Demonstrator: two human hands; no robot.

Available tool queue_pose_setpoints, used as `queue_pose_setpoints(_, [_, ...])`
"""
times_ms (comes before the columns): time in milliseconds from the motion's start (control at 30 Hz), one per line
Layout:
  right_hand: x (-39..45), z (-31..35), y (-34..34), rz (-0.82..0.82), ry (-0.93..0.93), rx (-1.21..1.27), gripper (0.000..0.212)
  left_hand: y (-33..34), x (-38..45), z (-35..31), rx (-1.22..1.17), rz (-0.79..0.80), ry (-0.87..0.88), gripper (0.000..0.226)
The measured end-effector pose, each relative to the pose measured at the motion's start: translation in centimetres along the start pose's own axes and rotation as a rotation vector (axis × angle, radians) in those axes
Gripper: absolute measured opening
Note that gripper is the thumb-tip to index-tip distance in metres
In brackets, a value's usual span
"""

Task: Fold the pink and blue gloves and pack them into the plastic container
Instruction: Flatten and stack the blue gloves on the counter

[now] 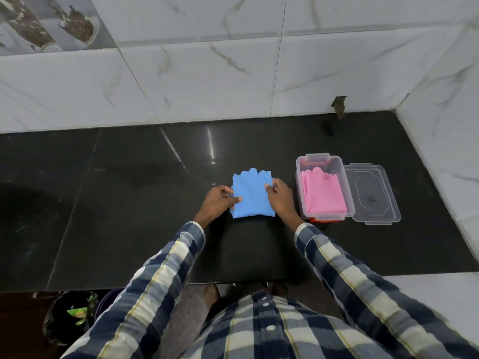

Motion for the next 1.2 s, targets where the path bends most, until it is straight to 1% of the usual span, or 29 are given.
queue_pose_setpoints(100, [-0.7,-0.1,0.0,-0.041,-0.011,-0.098,0.034,-0.2,0.0,-0.1,-0.002,-0.055,0.017,0.036])
queue_pose_setpoints(233, [-2.5,0.0,0.3,-0.193,-0.075,-0.374,0.042,0.0,-0.1,-0.2,0.030,-0.086,0.031,0.031])
queue_pose_setpoints(300, [-3.1,-0.7,1.0,-0.169,-0.035,-0.397,0.039,0.2,-0.5,0.1,0.078,-0.096,0.039,0.029])
queue_pose_setpoints(400, [-2.4,-1.3,0.5,-0.115,0.054,-0.341,0.031,0.2,-0.3,-0.4,0.180,-0.091,0.081,0.027])
queue_pose_setpoints(467, [-2.3,-0.6,-0.6,-0.146,0.060,-0.351,0.028,0.1,0.0,-1.7,0.286,-0.053,0.133,0.027])
queue_pose_setpoints(533, [-2.2,0.0,-0.7,-0.128,0.049,-0.399,0.026,0.1,0.1,-2.1,0.380,-0.031,0.135,0.031])
queue_pose_setpoints(600, [-2.3,-0.5,-0.1,-0.105,0.065,-0.381,0.026,0.1,-0.1,-1.3,0.411,-0.049,0.099,0.040])
queue_pose_setpoints(700, [-2.2,-0.4,-0.3,-0.119,0.095,-0.167,0.031,0.3,-0.3,-0.6,0.388,-0.121,0.041,0.061])
queue_pose_setpoints(767, [-2.1,-0.1,-0.5,-0.111,0.114,-0.075,0.041,0.5,0.0,-0.5,0.346,-0.151,-0.010,0.078])
queue_pose_setpoints(800, [-2.1,-0.1,-0.5,-0.102,0.133,-0.056,0.046,0.6,0.4,-0.4,0.336,-0.149,-0.046,0.082])
queue_pose_setpoints(867, [-2.0,-0.3,-0.1,-0.071,0.167,-0.030,0.048,0.8,1.3,-0.1,0.318,-0.118,-0.114,0.079])
queue_pose_setpoints(933, [-1.9,-0.5,0.4,-0.024,0.190,0.019,0.045,0.8,2.1,0.0,0.255,-0.084,-0.156,0.070])
queue_pose_setpoints(1033, [-1.9,0.2,0.9,0.012,0.164,0.006,0.043,0.5,2.4,0.2,0.177,-0.091,-0.194,0.063])
queue_pose_setpoints(1133, [-2.4,1.3,0.9,0.024,0.103,-0.025,0.043,0.5,2.4,-0.3,0.143,-0.106,-0.163,0.054])
queue_pose_setpoints(1200, [-2.7,1.8,1.1,0.046,0.083,-0.011,0.041,1.0,2.4,-0.8,0.011,-0.084,-0.118,0.046])
Point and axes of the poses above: each hand's wrist, its own x-axis towards the middle knuckle, its own y-axis out of the palm, z = x × y, the point moved 7 cm from there along x, towards the middle knuckle, and after that the axes turned 2 degrees about -x, right-handed, at the moved point
